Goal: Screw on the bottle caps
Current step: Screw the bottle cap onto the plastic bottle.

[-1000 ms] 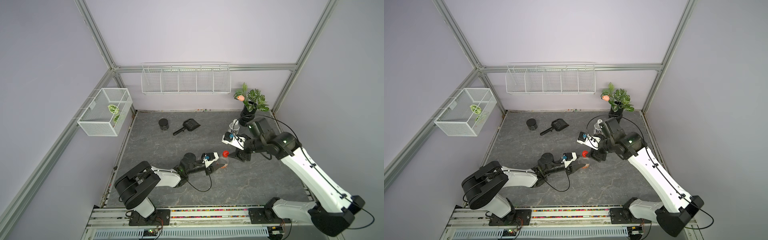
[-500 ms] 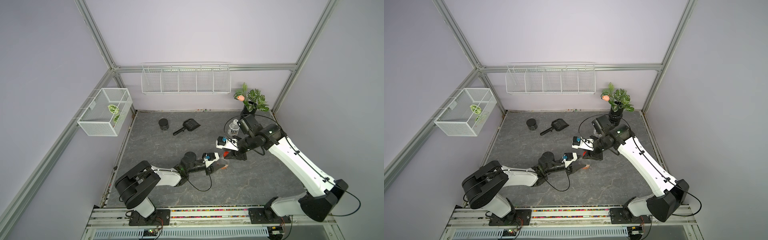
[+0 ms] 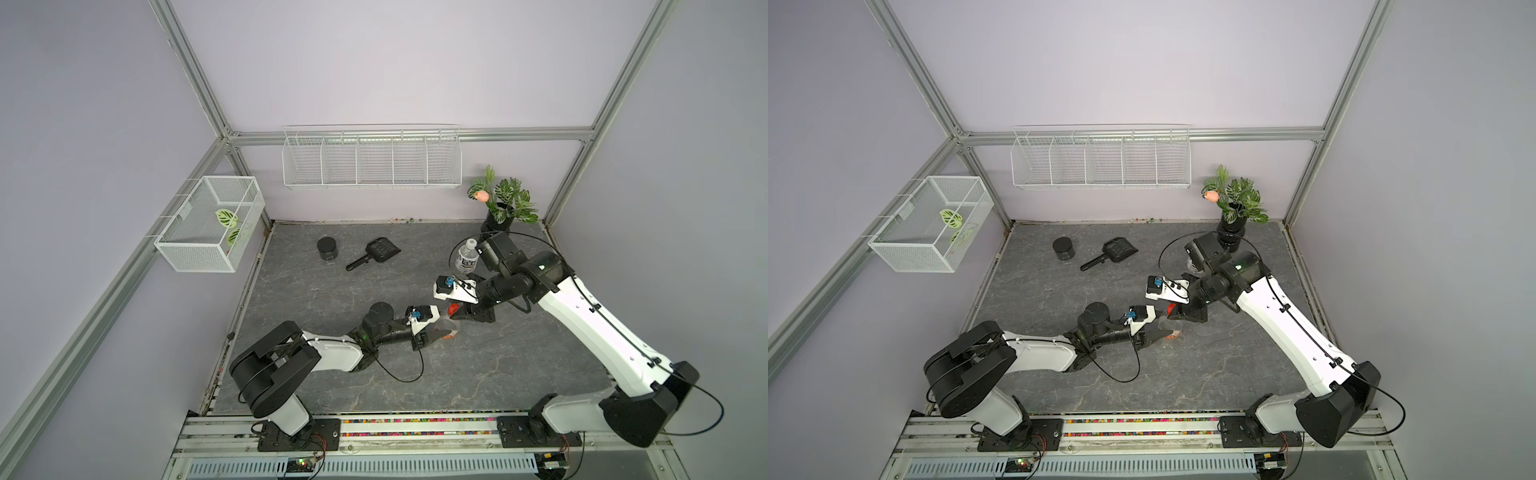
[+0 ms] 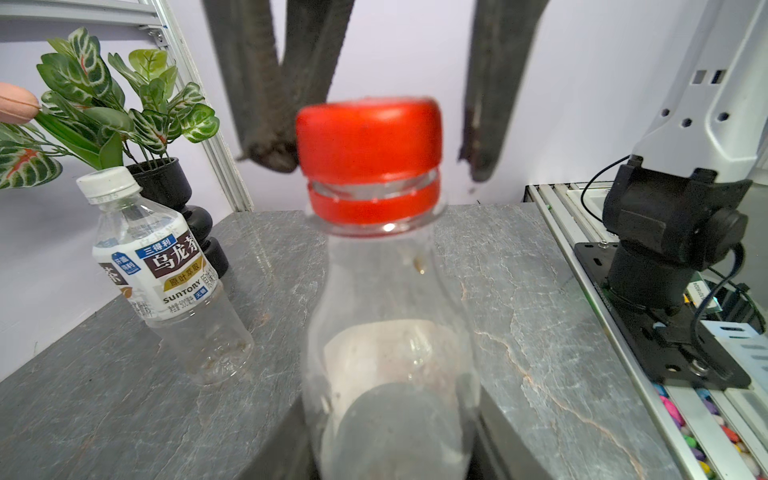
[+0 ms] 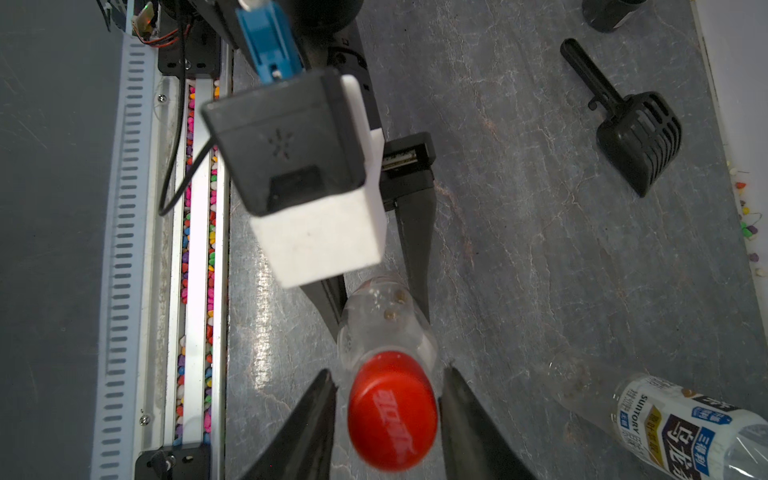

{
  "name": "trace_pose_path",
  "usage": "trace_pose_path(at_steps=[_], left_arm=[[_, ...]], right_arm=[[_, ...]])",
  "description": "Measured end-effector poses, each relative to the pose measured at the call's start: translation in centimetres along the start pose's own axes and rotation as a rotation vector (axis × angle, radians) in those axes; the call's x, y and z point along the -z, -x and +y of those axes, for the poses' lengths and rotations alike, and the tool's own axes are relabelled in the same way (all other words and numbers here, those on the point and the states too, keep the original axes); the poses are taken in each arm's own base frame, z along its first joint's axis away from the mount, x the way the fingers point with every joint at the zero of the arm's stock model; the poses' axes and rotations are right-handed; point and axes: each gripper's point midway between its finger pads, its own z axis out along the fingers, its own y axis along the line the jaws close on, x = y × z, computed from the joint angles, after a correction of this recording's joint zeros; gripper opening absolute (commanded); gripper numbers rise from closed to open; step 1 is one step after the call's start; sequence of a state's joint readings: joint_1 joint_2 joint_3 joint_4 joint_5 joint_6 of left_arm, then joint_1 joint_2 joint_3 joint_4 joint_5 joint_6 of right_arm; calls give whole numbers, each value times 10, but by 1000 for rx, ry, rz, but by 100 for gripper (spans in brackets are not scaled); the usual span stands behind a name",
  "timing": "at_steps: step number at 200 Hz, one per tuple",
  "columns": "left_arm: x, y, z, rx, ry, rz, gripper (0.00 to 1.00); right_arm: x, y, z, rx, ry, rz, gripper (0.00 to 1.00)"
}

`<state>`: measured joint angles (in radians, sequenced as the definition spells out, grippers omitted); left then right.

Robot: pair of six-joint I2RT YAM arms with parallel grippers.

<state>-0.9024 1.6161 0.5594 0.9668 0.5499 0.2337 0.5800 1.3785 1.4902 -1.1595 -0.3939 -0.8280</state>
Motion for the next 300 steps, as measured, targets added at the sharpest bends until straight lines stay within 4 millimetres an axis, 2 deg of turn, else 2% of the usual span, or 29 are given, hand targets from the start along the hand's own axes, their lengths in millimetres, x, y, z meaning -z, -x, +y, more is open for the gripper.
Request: trace_pose_path(at_steps=[58,91,118,149,167,187,207,220,259,300], left_arm=[[-1,0,0,1,-5,1,48],[0,-1,4,7,14,7,47],[1,-4,15,20,75,21,47],[2,-4,27,31,145,28,47],[2,-4,29,34,159,27,47],[2,-4,29,33,162,26,47],[1,-3,28,30,160,24,47],[2,-4,29,36,171,26,48],[3,-5,32,41,189,26,47],[4,-6,32,41,168,19,47]], right_arm=[[0,-2,0,-15,-16,3,21],[-5,0,-6,-116,-124,6,10],[-9,3,-21,-407,-306,18,12],[-12,5,-34,-950,-510,24,11],[-12,7,-35,-1159,-639,18,16],[-11,6,-33,-1291,-758,-11,27],[-8,4,-31,-1366,-820,-40,57],[-5,-1,-31,-1376,-850,-47,66],[6,-5,-27,-1224,-788,-127,74],[32,7,-25,-893,-593,-209,76]])
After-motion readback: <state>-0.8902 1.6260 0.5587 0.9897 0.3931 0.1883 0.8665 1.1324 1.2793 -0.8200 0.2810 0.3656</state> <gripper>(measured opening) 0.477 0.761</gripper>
